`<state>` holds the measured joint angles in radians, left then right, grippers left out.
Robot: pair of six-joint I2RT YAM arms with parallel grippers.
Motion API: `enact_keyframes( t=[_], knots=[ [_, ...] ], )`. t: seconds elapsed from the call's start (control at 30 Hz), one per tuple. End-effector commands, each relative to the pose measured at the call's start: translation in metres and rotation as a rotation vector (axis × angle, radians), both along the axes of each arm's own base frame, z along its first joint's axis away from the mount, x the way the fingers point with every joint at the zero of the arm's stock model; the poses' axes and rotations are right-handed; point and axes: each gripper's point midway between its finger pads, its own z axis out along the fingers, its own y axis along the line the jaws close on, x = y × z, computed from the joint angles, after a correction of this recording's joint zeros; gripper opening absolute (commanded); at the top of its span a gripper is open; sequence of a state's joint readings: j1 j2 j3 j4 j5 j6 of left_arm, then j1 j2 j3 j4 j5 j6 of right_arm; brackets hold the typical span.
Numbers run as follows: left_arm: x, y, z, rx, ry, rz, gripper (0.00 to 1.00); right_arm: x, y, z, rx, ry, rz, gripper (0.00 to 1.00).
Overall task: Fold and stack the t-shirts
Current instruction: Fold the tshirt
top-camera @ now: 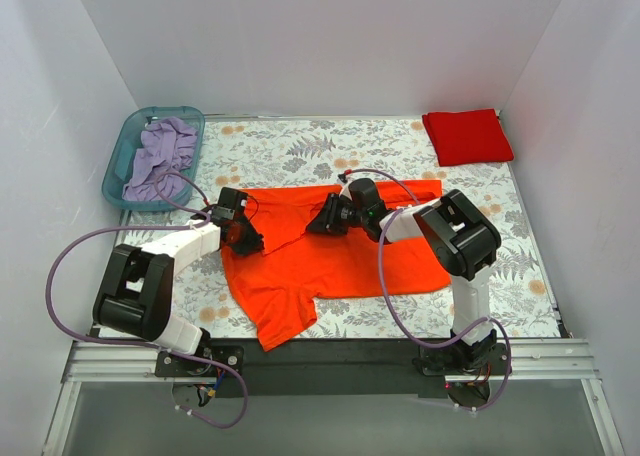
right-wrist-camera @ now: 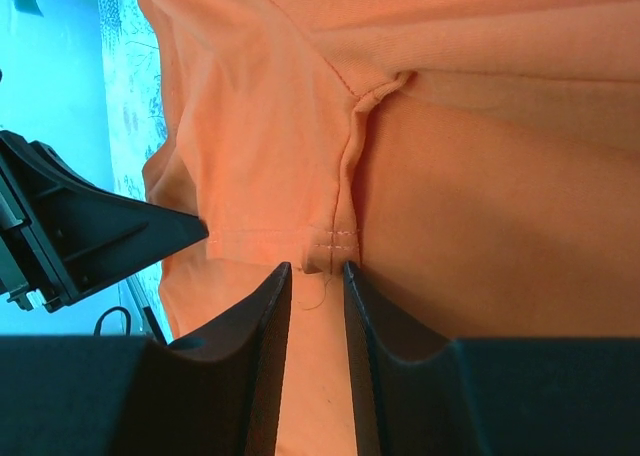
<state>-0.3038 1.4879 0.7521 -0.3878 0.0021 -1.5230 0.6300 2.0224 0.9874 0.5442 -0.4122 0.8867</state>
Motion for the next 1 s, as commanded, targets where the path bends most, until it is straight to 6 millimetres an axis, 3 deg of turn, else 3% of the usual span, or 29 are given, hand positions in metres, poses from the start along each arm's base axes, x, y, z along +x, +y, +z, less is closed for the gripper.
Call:
enact_keyframes(
  t=[0.0, 0.07, 0.13, 0.43, 0.73, 0.97],
  knots=[
    [-0.002, -0.004, -0.001, -0.023, 0.01, -0.01, 0.14, 0.005, 0.007, 0.006, 0.016, -0.036, 0.011, 0.33],
    [-0.002, -0.005, -0.001, -0.028, 0.013, -0.012, 0.03, 0.005, 0.007, 0.006, 0.014, -0.039, 0.009, 0.31],
    [-0.001, -0.006, 0.001, -0.031, 0.006, -0.013, 0.0, 0.005, 0.007, 0.005, 0.013, -0.039, 0.009, 0.28],
    [0.001, -0.007, 0.014, -0.039, -0.011, -0.018, 0.0, 0.007, 0.005, 0.006, 0.003, -0.058, 0.003, 0.01],
    [0.001, -0.011, 0.038, -0.07, -0.036, -0.023, 0.0, 0.01, -0.004, 0.035, 0.002, -0.142, -0.002, 0.01],
    [-0.005, -0.012, 0.035, -0.08, -0.012, -0.023, 0.0, 0.01, -0.011, 0.04, -0.031, -0.17, 0.008, 0.01]
  ],
)
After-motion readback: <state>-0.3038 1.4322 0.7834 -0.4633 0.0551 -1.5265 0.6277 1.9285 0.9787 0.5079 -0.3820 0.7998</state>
